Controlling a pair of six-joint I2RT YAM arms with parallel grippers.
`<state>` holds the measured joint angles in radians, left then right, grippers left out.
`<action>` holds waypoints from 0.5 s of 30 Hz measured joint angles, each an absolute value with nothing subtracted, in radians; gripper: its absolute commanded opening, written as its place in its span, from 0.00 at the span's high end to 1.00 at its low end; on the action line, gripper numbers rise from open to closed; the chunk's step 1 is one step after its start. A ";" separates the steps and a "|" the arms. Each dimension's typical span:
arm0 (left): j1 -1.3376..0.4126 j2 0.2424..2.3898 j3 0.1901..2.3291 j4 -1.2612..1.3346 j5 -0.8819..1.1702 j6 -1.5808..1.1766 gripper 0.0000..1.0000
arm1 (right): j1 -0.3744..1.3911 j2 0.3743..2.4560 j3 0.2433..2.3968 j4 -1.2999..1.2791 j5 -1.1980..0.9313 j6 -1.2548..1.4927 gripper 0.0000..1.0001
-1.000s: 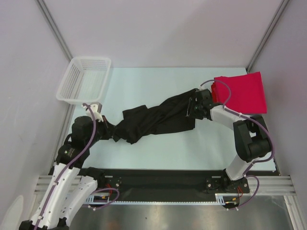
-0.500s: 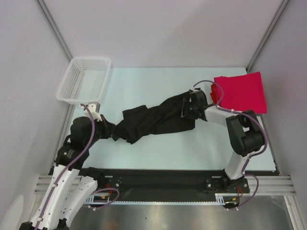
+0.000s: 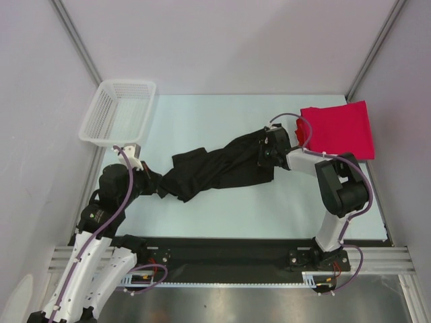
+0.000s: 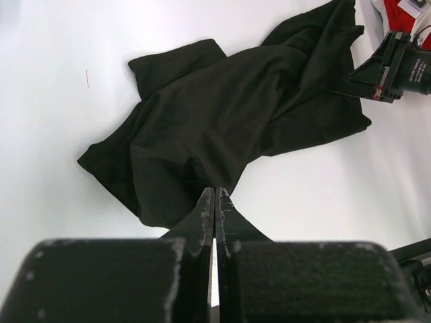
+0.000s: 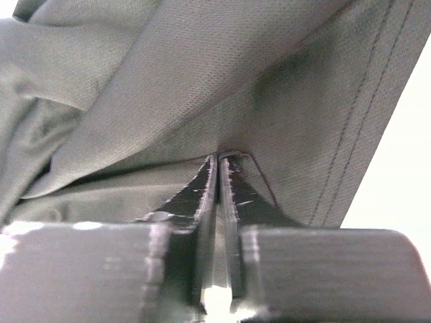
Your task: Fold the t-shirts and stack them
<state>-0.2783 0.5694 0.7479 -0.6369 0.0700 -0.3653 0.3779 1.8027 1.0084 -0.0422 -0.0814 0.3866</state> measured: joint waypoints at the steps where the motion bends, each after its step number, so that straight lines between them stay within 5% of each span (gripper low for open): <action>1: -0.278 0.569 0.748 -0.637 0.070 -0.365 1.00 | 0.378 1.803 1.008 -0.042 -0.081 0.386 1.00; 9: -0.278 0.575 0.748 -0.636 0.058 -0.365 1.00 | 0.379 1.722 0.969 -0.039 -0.060 0.388 1.00; 15: -0.278 0.638 0.773 -0.658 0.030 -0.365 1.00 | 0.378 1.466 0.879 -0.098 -0.018 0.399 1.00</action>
<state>-0.2783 0.6376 0.7731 -0.6579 0.0303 -0.3653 0.3779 1.4662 0.8791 -0.0978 -0.0177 0.3988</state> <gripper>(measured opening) 0.006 0.012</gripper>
